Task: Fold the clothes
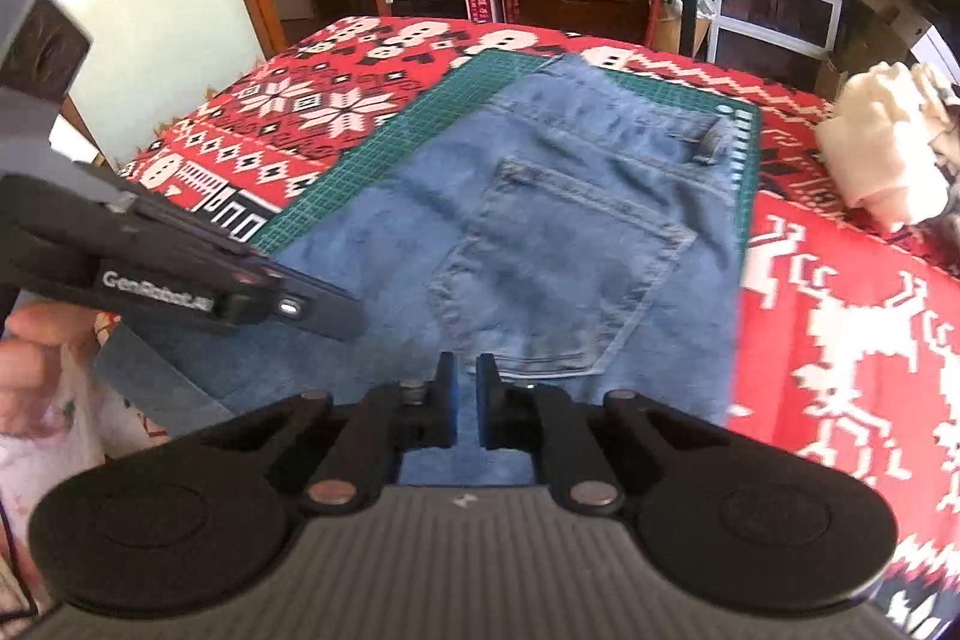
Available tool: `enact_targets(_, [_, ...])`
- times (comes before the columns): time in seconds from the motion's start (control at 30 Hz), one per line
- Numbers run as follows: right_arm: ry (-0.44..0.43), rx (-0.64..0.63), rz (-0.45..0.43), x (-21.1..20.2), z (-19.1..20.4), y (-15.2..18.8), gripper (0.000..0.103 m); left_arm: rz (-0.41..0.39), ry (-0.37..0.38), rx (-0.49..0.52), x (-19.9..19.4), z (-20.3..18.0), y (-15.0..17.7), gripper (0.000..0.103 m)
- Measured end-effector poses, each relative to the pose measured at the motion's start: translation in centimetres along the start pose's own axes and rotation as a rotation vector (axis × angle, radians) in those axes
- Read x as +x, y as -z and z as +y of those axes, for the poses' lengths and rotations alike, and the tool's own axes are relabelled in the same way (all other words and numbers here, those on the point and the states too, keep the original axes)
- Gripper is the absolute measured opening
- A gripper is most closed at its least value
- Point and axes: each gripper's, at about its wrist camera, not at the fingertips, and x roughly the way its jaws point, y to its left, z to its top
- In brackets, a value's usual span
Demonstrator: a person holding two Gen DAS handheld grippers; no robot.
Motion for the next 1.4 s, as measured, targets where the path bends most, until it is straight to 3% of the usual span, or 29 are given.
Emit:
enact_targets(0.2, [0.046,0.020,0.043,1.6,1.4,0.9,0.005,0.056,-0.006,0.008,2.1,0.2,0.6,0.005])
enact_targets(0.5, [0.124,0.128,0.102,-2.0,-1.9,3.6,0.000,0.075,0.002,-0.013,1.1,1.4,1.3,0.005])
enact_targets(0.63, [0.156,0.216,0.045,-3.5,-3.8,3.2,0.002,0.059,-0.019,-0.023,0.3,1.5,0.8,0.005])
enact_targets(0.77, [0.214,0.231,0.010,-2.4,-4.8,1.9,0.003,0.035,-0.040,-0.033,-0.1,1.9,0.2,0.005])
enact_targets(1.03, [0.289,0.231,0.050,-1.9,-5.5,2.8,0.001,0.050,-0.069,-0.067,-0.4,3.5,0.6,0.005])
enact_targets(1.13, [0.288,0.313,0.098,-3.1,-6.5,4.4,0.001,0.056,-0.080,-0.080,-0.5,4.1,0.7,0.005])
enact_targets(1.23, [0.273,0.365,0.080,-4.4,-7.1,5.3,0.004,0.061,-0.091,-0.093,-0.6,4.7,0.9,0.005])
enact_targets(1.4, [0.269,0.315,-0.005,-5.2,-6.4,3.8,0.004,0.057,-0.111,-0.056,-0.4,4.1,0.9,0.005])
